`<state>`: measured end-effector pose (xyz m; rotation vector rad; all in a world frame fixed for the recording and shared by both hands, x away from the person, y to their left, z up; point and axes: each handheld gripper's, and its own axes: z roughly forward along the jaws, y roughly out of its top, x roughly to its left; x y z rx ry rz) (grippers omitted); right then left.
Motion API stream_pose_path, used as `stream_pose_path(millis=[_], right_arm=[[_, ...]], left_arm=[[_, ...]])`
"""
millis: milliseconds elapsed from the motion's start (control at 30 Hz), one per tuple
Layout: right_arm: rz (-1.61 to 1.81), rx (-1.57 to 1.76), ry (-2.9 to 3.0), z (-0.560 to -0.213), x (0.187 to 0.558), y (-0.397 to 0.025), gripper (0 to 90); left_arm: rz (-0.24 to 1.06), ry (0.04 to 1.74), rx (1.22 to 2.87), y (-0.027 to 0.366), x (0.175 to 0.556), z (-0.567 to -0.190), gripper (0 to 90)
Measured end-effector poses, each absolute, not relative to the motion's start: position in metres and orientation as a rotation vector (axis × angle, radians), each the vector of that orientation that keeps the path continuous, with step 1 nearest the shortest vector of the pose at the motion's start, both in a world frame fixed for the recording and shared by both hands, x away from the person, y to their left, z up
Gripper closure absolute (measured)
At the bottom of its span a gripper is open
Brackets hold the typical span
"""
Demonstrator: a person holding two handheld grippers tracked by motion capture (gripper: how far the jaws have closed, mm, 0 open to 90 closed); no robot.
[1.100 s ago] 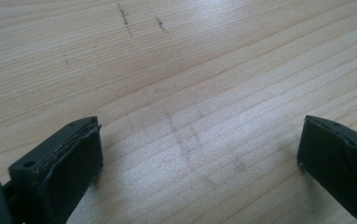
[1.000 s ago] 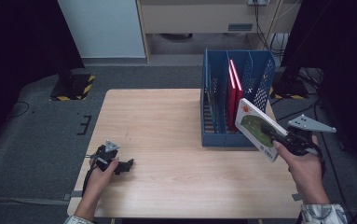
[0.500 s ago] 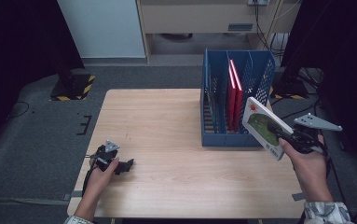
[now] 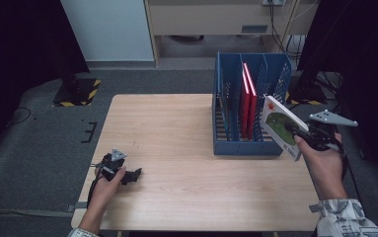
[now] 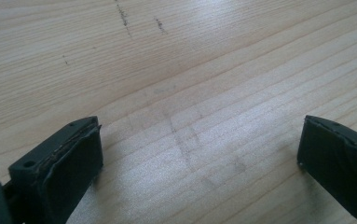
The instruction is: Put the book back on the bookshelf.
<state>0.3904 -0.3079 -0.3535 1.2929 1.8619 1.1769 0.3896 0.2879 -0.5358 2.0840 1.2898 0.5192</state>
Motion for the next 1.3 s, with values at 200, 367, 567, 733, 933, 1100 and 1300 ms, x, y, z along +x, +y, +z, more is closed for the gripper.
stream_pose_path(millis=[200, 367, 567, 733, 933, 1100, 1300], right_arm=[[1.155, 1.303, 1.86, -0.351, 0.402, -0.304, 75.7], [1.14, 1.311, 1.846, -0.35, 0.408, -0.304, 75.7], [1.127, 1.314, 1.838, -0.348, 0.416, -0.302, 75.7], [1.122, 1.319, 1.82, -0.347, 0.422, -0.302, 75.8], [1.116, 1.338, 1.801, -0.349, 0.429, -0.303, 75.7], [1.105, 1.353, 1.785, -0.352, 0.436, -0.303, 75.7], [1.086, 1.358, 1.773, -0.355, 0.445, -0.3, 75.7]], left_arm=[[0.519, 1.288, 2.083, 0.288, 0.39, -0.536, 0.0], [0.519, 1.288, 2.083, 0.288, 0.389, -0.536, 0.0], [0.519, 1.288, 2.083, 0.288, 0.39, -0.536, 0.0], [0.52, 1.286, 2.083, 0.288, 0.39, -0.536, 0.0], [0.52, 1.286, 2.082, 0.288, 0.39, -0.536, 0.0], [0.52, 1.283, 2.082, 0.287, 0.39, -0.536, 0.0], [0.52, 1.282, 2.077, 0.287, 0.39, -0.536, 0.0]])
